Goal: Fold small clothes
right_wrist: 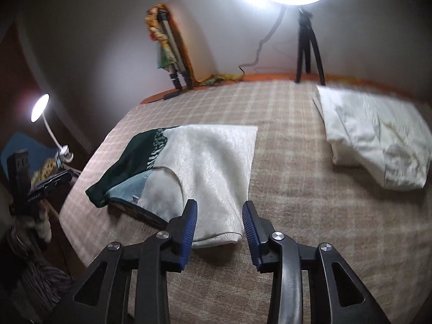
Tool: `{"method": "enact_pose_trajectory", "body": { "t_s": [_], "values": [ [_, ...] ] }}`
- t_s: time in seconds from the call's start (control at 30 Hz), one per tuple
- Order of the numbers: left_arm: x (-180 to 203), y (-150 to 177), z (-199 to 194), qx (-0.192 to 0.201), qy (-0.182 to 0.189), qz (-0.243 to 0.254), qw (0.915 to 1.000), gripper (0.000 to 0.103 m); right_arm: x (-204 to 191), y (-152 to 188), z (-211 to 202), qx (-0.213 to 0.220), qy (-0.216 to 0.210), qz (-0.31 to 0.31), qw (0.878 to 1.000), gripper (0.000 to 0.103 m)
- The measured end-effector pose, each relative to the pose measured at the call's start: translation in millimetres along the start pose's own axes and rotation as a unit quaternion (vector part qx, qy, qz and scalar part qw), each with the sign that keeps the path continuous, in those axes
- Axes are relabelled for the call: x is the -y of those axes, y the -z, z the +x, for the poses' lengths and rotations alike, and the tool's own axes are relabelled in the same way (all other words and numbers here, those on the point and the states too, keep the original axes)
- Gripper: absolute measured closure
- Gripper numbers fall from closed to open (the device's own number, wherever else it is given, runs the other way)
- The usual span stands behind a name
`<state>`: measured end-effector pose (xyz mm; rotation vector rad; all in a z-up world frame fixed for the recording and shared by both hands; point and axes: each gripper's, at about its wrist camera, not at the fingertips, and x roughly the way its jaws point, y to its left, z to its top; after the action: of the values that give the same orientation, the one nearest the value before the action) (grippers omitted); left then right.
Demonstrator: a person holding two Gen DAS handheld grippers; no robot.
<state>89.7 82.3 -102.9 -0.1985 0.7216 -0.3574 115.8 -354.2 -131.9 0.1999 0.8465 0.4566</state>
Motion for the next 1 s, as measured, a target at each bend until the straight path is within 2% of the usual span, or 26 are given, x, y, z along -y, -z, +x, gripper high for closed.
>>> {"method": "enact_pose_trajectory", "body": {
  "t_s": [0.03,0.1,0.2,0.27,0.33,0.37,0.4,0.43,0.5,0.6,0.67,0.77,0.87,0.93,1.0],
  "values": [
    [-4,-2,5,-0.009,-0.001,-0.014,0.9999,0.074,4,0,5,-0.009,-0.004,0.014,1.0,0.066],
    [-15,1,26,-0.053,0.009,-0.06,0.9968,0.07,16,1,21,-0.04,-0.008,0.051,0.998,0.062],
    [-31,15,54,-0.111,0.038,-0.135,0.9838,0.07,27,5,33,-0.066,-0.017,0.09,0.994,0.061],
    [-37,23,63,-0.127,0.054,-0.173,0.9752,0.07,31,10,39,-0.077,-0.026,0.102,0.991,0.061],
    [-36,25,66,-0.128,0.067,-0.182,0.9726,0.073,32,14,43,-0.086,-0.036,0.109,0.99,0.061],
    [-33,26,67,-0.129,0.068,-0.18,0.9727,0.076,33,16,45,-0.091,-0.045,0.114,0.988,0.061],
    [-31,26,67,-0.127,0.071,-0.18,0.9727,0.091,33,17,47,-0.095,-0.052,0.117,0.987,0.063],
    [-30,25,67,-0.127,0.072,-0.181,0.9726,0.098,32,19,49,-0.099,-0.061,0.12,0.986,0.067],
    [-28,21,64,-0.119,0.07,-0.175,0.9749,0.099,29,20,54,-0.108,-0.08,0.125,0.983,0.092],
    [-26,7,49,-0.099,0.078,-0.164,0.9783,0.1,24,18,47,-0.097,-0.102,0.141,0.98,0.101],
    [-26,2,41,-0.086,0.071,-0.152,0.9821,0.1,24,15,37,-0.082,-0.135,0.156,0.975,0.101],
    [-21,14,50,-0.114,0.028,-0.107,0.9872,0.1,30,16,31,-0.074,-0.139,0.165,0.974,0.101],
    [-17,25,58,-0.146,0.007,-0.075,0.9865,0.098,35,23,38,-0.099,-0.101,0.157,0.978,0.099],
    [-14,22,53,-0.142,-0.012,-0.054,0.9884,0.09,30,23,39,-0.115,-0.07,0.127,0.983,0.094],
    [-15,14,39,-0.111,-0.031,-0.048,0.9921,0.086,21,20,33,-0.104,-0.022,0.08,0.991,0.077]
  ]
}}
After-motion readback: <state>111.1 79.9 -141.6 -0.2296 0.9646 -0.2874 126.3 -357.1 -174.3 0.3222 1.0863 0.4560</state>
